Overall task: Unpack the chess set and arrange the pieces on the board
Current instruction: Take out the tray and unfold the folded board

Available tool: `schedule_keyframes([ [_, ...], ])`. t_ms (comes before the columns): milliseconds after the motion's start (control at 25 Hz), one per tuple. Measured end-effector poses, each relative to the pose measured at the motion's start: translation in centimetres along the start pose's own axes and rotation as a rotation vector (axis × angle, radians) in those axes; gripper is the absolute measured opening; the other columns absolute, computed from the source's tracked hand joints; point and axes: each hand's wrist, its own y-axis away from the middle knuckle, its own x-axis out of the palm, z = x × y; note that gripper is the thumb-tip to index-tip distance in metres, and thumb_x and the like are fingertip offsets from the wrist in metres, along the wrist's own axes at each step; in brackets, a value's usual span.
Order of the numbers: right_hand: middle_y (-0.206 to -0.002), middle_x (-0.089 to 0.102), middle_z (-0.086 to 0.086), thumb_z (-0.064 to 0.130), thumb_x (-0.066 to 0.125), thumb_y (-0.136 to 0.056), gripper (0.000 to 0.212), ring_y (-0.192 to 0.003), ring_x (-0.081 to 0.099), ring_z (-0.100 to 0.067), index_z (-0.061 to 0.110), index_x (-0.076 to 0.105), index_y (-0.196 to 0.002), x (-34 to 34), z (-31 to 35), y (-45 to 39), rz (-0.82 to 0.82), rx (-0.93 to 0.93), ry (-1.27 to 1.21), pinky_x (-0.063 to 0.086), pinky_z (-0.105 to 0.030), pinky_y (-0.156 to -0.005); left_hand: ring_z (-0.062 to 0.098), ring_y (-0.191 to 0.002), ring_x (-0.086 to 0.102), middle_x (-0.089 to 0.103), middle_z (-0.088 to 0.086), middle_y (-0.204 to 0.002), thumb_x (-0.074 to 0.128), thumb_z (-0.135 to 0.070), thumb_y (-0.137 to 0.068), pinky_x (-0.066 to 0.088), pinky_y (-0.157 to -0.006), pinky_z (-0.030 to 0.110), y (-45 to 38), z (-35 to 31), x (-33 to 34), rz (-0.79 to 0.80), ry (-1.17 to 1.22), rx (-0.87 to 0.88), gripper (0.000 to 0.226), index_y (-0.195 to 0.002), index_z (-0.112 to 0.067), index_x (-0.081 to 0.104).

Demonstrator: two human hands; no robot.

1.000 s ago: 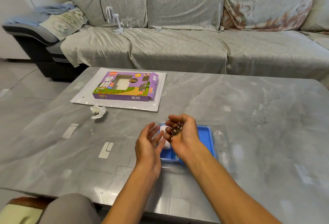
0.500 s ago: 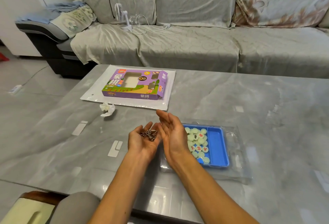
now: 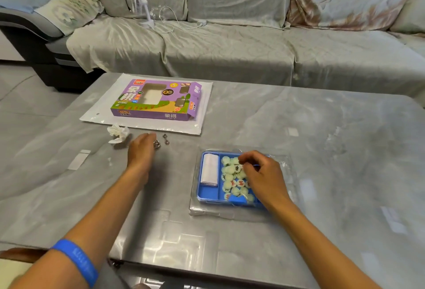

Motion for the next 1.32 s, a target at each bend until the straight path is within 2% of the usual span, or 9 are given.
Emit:
schedule_keyframes([
  [120, -0.104, 0.066, 0.012, 0.019, 0.057, -0.088, 0.021, -0.103, 0.055, -0.013, 0.024, 0.065, -0.106, -0.9, -0.3, -1.2, 0.105, -0.159, 0.371, 0.047, -0.033, -0.086, 0.024, -0.134, 0.039, 0.042, 0.006, -0.147, 0.055, -0.016, -0.092, 0.032, -0.112, 0.037, 3.5, 0.8, 0.8, -0.001, -0.323, 0.382, 0.042, -0.134, -0.010, 0.052],
  [200, -0.123, 0.058, 0.008, 0.036, 0.057, -0.086, 0.037, -0.114, 0.047, -0.017, 0.026, 0.056, -0.122, -0.8, 0.3, -2.3, 0.265, -0.226, 0.641, 0.040, -0.036, -0.094, 0.018, -0.133, 0.041, 0.044, 0.002, -0.146, 0.053, -0.018, -0.095, 0.032, -0.112, 0.036, 6.8, 1.2, 2.1, 0.225, -0.319, 0.606, 0.041, -0.136, -0.014, 0.050],
  [320, -0.127, 0.049, 0.001, 0.053, 0.052, -0.083, 0.053, -0.115, 0.044, -0.022, 0.025, 0.051, -0.128, -0.3, 1.1, -3.6, 0.324, -0.258, 0.907, 0.038, -0.039, -0.092, 0.002, -0.143, 0.015, 0.018, -0.011, -0.158, 0.040, -0.039, -0.100, 0.019, -0.117, 0.023, 11.0, 2.9, 4.0, 0.531, -0.530, 0.639, 0.055, -0.151, -0.026, 0.024],
  [440, -0.125, 0.045, -0.004, 0.067, 0.048, -0.081, 0.062, -0.116, 0.042, -0.024, 0.024, 0.051, -0.127, -0.3, 1.4, -4.6, 0.352, -0.175, 1.013, 0.039, -0.041, -0.093, -0.013, -0.136, -0.001, 0.006, -0.017, -0.159, 0.028, -0.053, -0.094, 0.004, -0.099, -0.004, 11.8, 4.1, 4.6, 0.492, -0.557, 0.637, 0.065, -0.153, -0.030, 0.012],
  [600, -0.126, 0.044, -0.005, 0.073, 0.053, -0.074, 0.068, -0.118, 0.041, -0.026, 0.022, 0.051, -0.120, 0.1, 2.2, -5.9, 0.444, -0.090, 1.026, 0.037, -0.046, -0.095, -0.019, -0.131, 0.000, 0.007, -0.018, -0.158, 0.021, -0.057, -0.092, 0.001, -0.091, -0.009, 11.8, 4.1, 4.8, 0.475, -0.521, 0.589, 0.067, -0.153, -0.032, 0.009],
  [760, -0.107, 0.054, 0.000, 0.069, 0.063, -0.071, 0.060, -0.100, 0.052, -0.022, 0.021, 0.046, -0.103, -0.5, 3.5, -6.8, 0.475, -0.003, 0.854, 0.045, -0.043, -0.086, -0.024, -0.131, 0.006, 0.008, -0.031, -0.153, 0.019, -0.064, -0.091, 0.009, -0.098, -0.004, 11.8, 4.2, 4.5, 0.469, -0.379, 0.615, 0.060, -0.148, -0.045, 0.010],
  [920, -0.094, 0.063, 0.000, 0.045, 0.070, -0.079, 0.034, -0.083, 0.059, -0.017, 0.020, 0.050, -0.092, -3.1, 3.3, -7.1, 0.536, 0.046, 0.592, 0.051, -0.038, -0.077, -0.019, -0.133, 0.016, 0.011, -0.040, -0.147, 0.022, -0.065, -0.090, 0.021, -0.105, 0.010, 11.6, 4.4, 4.3, 0.501, -0.254, 0.594, 0.055, -0.143, -0.057, 0.006],
  [1200, -0.100, 0.069, -0.011, 0.027, 0.064, -0.090, 0.021, -0.072, 0.062, -0.018, 0.011, 0.061, -0.103, -10.7, 0.4, -6.9, -0.174, 0.310, -0.110, 0.050, -0.031, -0.063, -0.002, -0.142, 0.014, 0.025, -0.016, -0.155, 0.030, -0.054, -0.096, 0.015, -0.115, 0.023, 11.7, 4.3, 4.4, 0.482, -0.389, 0.573, 0.052, -0.146, -0.038, 0.032],
  [1320, -0.104, 0.067, -0.015, 0.023, 0.059, -0.094, 0.020, -0.070, 0.061, -0.017, 0.008, 0.056, -0.108, -10.7, -2.4, -4.4, -0.278, 0.472, -0.332, 0.054, -0.036, -0.065, 0.009, -0.143, 0.021, 0.050, -0.011, -0.137, 0.038, -0.047, -0.098, 0.006, -0.119, 0.048, 12.5, 3.3, 4.9, 0.370, -0.794, 0.736, 0.032, -0.116, -0.031, 0.057],
])
